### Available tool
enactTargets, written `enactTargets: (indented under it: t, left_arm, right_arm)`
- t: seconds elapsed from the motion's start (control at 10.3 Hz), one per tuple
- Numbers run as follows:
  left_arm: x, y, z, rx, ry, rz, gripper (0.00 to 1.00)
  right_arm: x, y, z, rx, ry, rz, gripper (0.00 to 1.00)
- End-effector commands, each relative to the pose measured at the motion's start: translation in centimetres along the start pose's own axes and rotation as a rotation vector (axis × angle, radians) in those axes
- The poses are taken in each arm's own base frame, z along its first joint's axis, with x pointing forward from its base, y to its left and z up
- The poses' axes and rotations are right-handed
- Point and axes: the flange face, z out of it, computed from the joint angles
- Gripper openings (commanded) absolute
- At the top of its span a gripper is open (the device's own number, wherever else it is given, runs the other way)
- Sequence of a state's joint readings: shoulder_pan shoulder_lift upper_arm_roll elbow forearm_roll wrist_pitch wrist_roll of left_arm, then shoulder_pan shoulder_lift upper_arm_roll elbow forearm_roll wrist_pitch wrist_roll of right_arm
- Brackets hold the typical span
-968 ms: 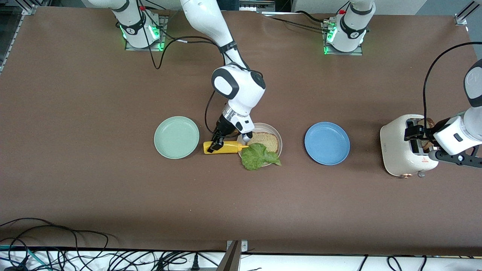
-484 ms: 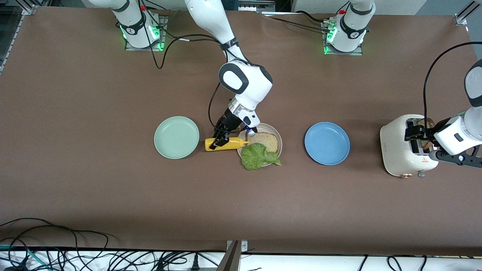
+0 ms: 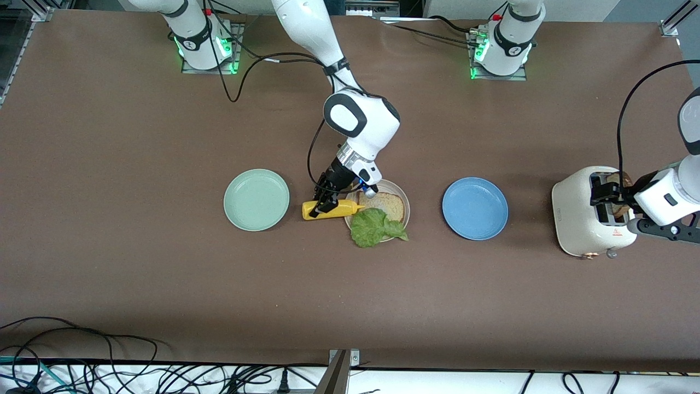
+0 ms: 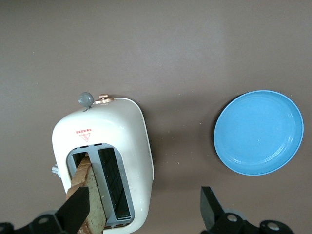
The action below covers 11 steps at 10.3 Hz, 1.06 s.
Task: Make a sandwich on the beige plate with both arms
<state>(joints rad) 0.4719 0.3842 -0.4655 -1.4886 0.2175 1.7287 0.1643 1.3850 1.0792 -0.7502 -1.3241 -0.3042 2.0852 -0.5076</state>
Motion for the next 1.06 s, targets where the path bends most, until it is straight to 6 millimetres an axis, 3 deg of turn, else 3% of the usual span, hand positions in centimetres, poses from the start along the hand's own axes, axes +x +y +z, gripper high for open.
enactTargets:
  t: [0.0,0.1,0.29,0.58,0.87,0.97]
  left_arm:
    - [-0.3,-1.0,-0.5,0.038,0.002,-0.005,1.0]
    - [-0.3,-1.3,-0.3,0.036,0.0,-0.008,1.0]
    - [-0.5,-2.2,-0.3,0.033,-0.001,0.001,1.0]
    - [-0.5,-2.6,0.1,0.028,0.006,-0.003,1.0]
    - [-1.6,-6.0,1.5,0.002,-0.01,0.005,1.0]
    - [-2.0,-9.0,3.9,-0.023,-0.016,-0.01,1.0]
  right_arm:
    - [-1.6,2.7,-1.3,-0.01,-0.003,0.007,0.0]
    - [-3.6,4.8,-1.0,0.05,0.035,0.007,0.0]
    - [-9.4,10.0,-0.3,0.187,0.148,0.069,0.0]
    - [-18.8,15.0,2.8,0.395,0.246,0.136,0.0]
    - [-31.4,17.1,9.5,0.625,0.442,0.277,0.0]
    - [-35.2,16.2,12.3,0.716,0.528,0.318,0.0]
